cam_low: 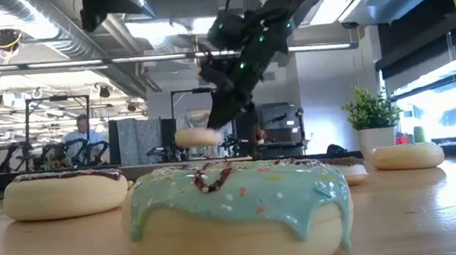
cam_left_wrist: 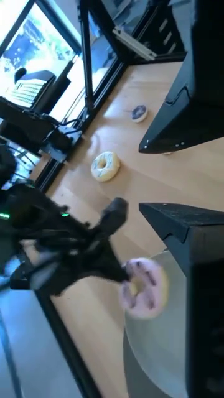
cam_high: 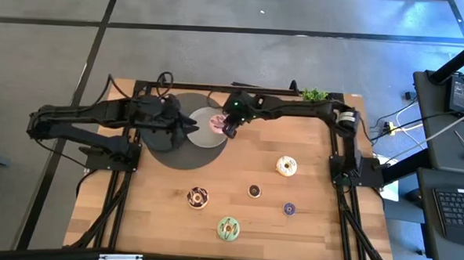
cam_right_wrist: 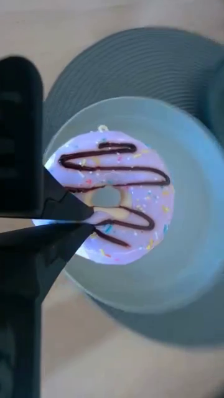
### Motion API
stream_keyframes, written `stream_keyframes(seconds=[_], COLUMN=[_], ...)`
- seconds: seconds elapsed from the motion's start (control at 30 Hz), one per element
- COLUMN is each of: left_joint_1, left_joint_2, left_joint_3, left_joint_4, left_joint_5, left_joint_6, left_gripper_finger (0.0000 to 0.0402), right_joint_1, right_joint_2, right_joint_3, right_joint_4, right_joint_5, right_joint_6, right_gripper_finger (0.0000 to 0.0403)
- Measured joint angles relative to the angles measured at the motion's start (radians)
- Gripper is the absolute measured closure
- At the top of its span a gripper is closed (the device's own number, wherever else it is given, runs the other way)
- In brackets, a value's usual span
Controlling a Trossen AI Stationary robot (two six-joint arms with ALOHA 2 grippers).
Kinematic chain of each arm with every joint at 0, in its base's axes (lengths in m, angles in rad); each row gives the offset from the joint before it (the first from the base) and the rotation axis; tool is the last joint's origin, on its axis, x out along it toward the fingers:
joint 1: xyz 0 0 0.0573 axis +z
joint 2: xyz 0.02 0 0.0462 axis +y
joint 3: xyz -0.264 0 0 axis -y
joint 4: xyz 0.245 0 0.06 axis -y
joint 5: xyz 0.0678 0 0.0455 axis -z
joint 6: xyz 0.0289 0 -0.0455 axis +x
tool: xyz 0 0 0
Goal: Pick & Place donuts
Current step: Put the big purple donut on the gray plate
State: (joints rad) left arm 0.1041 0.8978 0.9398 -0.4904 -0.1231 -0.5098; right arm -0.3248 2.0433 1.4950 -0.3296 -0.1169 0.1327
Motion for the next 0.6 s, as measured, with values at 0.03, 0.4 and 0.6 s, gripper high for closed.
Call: stream_keyframes(seconds=[0.03,0.4,0.6], left_joint_1=[-0.003,-0.006,-0.006], left_joint_2=[0.000,0.037,0.067], left_joint_3=[0.000,0.000,0.000], left_joint_4=[0.001,-0.007,-0.007], left_joint_5=[-0.009,-0.015,-0.014], left_joint_6=[0.000,0.000,0.000], left_gripper_finger=[0.0269,0.0265,0.0269], right_joint_1=[0.002,0.003,0.002], right_joint_2=[0.014,0.050,0.050], right_joint_3=[0.003,0.005,0.005], right_joint_4=[0.000,0.031,0.037], right_joint_5=[-0.014,0.003,0.042], right_joint_6=[0.010,0.018,-0.005], right_gripper_finger=[0.0392,0.0392,0.0378])
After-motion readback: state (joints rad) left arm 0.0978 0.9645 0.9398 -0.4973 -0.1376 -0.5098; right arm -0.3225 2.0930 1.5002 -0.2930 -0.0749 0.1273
